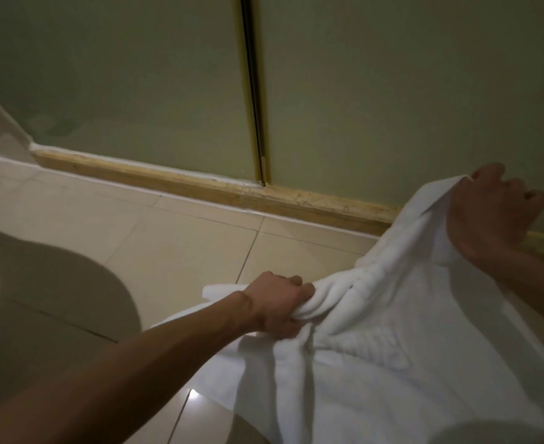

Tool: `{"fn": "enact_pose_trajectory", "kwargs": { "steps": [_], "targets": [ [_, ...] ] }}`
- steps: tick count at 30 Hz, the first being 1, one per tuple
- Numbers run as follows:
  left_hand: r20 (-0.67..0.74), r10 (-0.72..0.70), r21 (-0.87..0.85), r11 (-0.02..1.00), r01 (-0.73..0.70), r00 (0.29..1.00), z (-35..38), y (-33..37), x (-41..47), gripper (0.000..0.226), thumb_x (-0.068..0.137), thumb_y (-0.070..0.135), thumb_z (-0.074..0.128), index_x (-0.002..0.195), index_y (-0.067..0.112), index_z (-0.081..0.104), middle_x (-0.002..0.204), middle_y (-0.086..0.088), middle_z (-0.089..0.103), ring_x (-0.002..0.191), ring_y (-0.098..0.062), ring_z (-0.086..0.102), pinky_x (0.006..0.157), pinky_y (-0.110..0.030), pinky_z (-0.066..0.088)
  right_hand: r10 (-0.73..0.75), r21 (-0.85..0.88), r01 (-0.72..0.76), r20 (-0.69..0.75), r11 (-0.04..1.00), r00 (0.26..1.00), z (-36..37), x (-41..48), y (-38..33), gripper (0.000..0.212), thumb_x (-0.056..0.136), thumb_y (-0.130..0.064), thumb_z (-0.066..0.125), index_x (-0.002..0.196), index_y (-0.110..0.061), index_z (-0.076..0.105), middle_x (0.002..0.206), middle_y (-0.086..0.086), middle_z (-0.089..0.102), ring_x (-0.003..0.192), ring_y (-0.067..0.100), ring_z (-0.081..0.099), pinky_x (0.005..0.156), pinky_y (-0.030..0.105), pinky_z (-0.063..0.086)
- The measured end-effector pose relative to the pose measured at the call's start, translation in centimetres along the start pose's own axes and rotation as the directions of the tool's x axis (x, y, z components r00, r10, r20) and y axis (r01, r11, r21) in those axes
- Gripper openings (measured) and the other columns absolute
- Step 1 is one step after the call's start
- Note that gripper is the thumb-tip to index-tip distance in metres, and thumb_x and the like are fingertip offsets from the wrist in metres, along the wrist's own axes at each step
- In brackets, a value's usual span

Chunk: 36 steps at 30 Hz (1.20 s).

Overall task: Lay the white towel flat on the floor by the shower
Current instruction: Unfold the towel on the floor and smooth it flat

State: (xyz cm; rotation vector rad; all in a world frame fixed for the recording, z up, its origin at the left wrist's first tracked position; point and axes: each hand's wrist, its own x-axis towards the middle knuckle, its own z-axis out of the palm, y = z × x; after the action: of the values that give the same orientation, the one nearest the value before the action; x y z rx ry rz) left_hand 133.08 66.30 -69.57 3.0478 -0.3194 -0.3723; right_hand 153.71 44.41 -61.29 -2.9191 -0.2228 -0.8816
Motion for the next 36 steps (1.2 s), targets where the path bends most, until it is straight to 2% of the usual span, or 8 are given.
{"fn": "enact_pose_trajectory", "kwargs": {
  "steps": [3, 10, 19, 22, 29, 33, 34, 36],
  "targets": [
    [0.012, -0.037, -0.052, 0.998, 0.038, 0.999, -0.1, -0.1, -1.0, 0.038, 0.077, 0.054, 0.056, 0.09, 0.024, 0.037, 0.094, -0.006, 0.057, 0.075, -0.033, 0.056, 0.063, -0.033, 0.031, 0.018, 0.077, -0.018, 0.012, 0.997, 1.0, -0.5, -0.1, -0.1, 0.023, 0.093, -0.012, 0.043, 0.102, 0.009, 0.049, 0.087, 0.039, 0.059, 0.087, 0.048, 0.056, 0.09, 0.052, 0.032],
    [0.061, -0.189, -0.156, 0.968, 0.197, 0.98, -1.2, 0.7, 0.6, 0.052, 0.097, 0.056, 0.02, 0.065, 0.021, 0.042, 0.067, -0.003, 0.046, 0.064, -0.025, 0.044, 0.063, -0.034, 0.031, -0.284, 0.2, 0.233, 0.283, 0.952, 0.916, -0.1, -1.4, -1.1, 0.01, 0.095, -0.022, 0.041, 0.093, -0.015, 0.046, 0.083, 0.023, 0.061, 0.082, 0.038, 0.058, 0.084, 0.044, 0.03],
    [0.025, -0.199, -0.235, 0.951, 0.199, 0.98, -1.3, 1.1, 6.0, 0.032, 0.1, 0.041, 0.026, 0.107, 0.019, 0.048, 0.101, -0.011, 0.059, 0.082, -0.029, 0.054, 0.068, -0.035, 0.036, -0.353, 0.259, 0.275, 0.334, 0.926, 0.874, 0.2, -2.4, -0.9, 0.013, 0.1, -0.025, 0.035, 0.098, -0.016, 0.045, 0.084, 0.015, 0.06, 0.084, 0.034, 0.056, 0.083, 0.043, 0.029],
    [0.053, -0.189, -0.323, 0.926, 0.196, 0.98, -1.4, 1.3, 7.6, 0.039, 0.1, 0.035, 0.032, 0.136, 0.026, 0.042, 0.123, -0.012, 0.051, 0.103, -0.034, 0.057, 0.082, -0.038, 0.044, -0.353, 0.245, 0.279, 0.349, 0.929, 0.868, 0.6, -3.0, -0.6, 0.014, 0.1, -0.025, 0.035, 0.098, -0.016, 0.045, 0.086, 0.013, 0.06, 0.084, 0.033, 0.055, 0.084, 0.042, 0.03],
    [0.057, -0.262, -0.585, 0.773, 0.245, 0.963, -1.8, 2.4, 11.8, 0.062, 0.096, 0.027, 0.05, 0.149, 0.012, 0.022, 0.145, -0.017, 0.042, 0.125, -0.036, 0.048, 0.101, -0.042, 0.041, -0.38, 0.332, 0.272, 0.324, 0.903, 0.866, 1.4, -3.8, 0.0, 0.01, 0.099, -0.026, 0.039, 0.089, -0.025, 0.035, 0.086, 0.009, 0.063, 0.086, 0.032, 0.058, 0.084, 0.042, 0.03],
    [-0.033, -0.299, -0.635, 0.743, 0.211, 0.954, -2.4, 2.5, 12.9, 0.019, 0.088, 0.018, 0.055, 0.105, 0.01, 0.061, 0.109, -0.014, 0.066, 0.1, -0.034, 0.061, 0.078, -0.035, 0.048, -0.403, 0.391, 0.277, 0.29, 0.878, 0.868, 1.8, -3.9, 0.1, 0.009, 0.098, -0.024, 0.042, 0.089, -0.025, 0.04, 0.085, 0.007, 0.064, 0.087, 0.03, 0.06, 0.086, 0.04, 0.028],
    [-0.065, -0.337, -0.645, 0.733, 0.218, 0.939, -2.5, 2.3, 12.9, 0.006, 0.085, 0.013, 0.054, 0.085, 0.013, 0.059, 0.096, -0.013, 0.067, 0.091, -0.035, 0.061, 0.068, -0.032, 0.043, -0.407, 0.396, 0.282, 0.281, 0.874, 0.869, 2.0, -4.0, 0.2, 0.008, 0.098, -0.023, 0.043, 0.09, -0.025, 0.042, 0.084, 0.007, 0.065, 0.087, 0.03, 0.06, 0.087, 0.04, 0.028],
    [-0.099, -0.412, -0.637, 0.726, 0.26, 0.906, -2.6, 1.8, 12.7, 0.02, 0.081, 0.006, 0.05, 0.065, 0.018, 0.045, 0.078, -0.011, 0.059, 0.076, -0.033, 0.056, 0.059, -0.031, 0.034, -0.406, 0.394, 0.284, 0.271, 0.874, 0.873, 2.2, -4.0, 0.5, 0.008, 0.098, -0.022, 0.044, 0.09, -0.023, 0.045, 0.081, 0.006, 0.065, 0.084, 0.031, 0.061, 0.088, 0.04, 0.028]
  ]
}}
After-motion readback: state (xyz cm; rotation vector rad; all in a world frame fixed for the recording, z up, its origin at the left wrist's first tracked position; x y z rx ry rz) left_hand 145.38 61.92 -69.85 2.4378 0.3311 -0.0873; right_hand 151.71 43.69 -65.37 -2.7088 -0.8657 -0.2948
